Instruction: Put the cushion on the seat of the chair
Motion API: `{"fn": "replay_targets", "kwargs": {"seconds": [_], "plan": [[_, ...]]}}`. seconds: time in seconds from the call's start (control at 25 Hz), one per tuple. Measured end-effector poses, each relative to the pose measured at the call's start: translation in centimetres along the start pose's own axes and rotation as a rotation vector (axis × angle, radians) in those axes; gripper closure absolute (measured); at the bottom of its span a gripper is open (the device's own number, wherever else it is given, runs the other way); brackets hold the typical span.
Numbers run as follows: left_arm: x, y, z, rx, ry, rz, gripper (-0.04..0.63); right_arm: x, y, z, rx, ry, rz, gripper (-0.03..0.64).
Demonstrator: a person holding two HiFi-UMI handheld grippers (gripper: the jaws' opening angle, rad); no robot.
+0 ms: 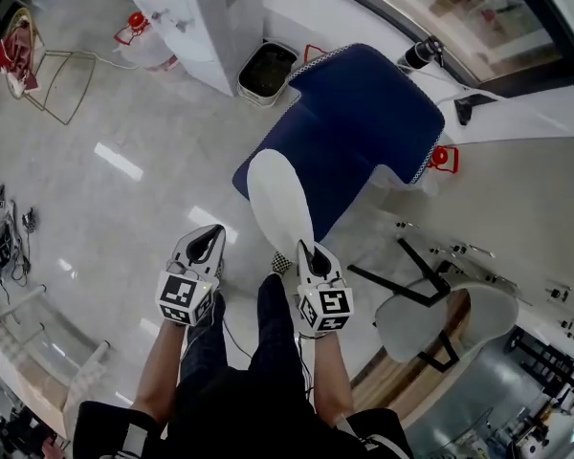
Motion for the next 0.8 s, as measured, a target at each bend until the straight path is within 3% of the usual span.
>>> {"fn": "replay_targets", "kwargs": {"seconds": [0.8], "plan": [[5.1,-0.1,9.2,-0.036,0.108,0.049,0.571,12.2,2.9,1.7,0.002,0.130,0.094,0.563]]}}
Point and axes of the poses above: the fingertips, and each gripper's own axes: z forward along the fingers, x to its right, y out of its underside, the point moved 7 cm from there along -z, backward along the fingers, and after that the axes turned 2 degrees about -z, right-handed, at the moved point
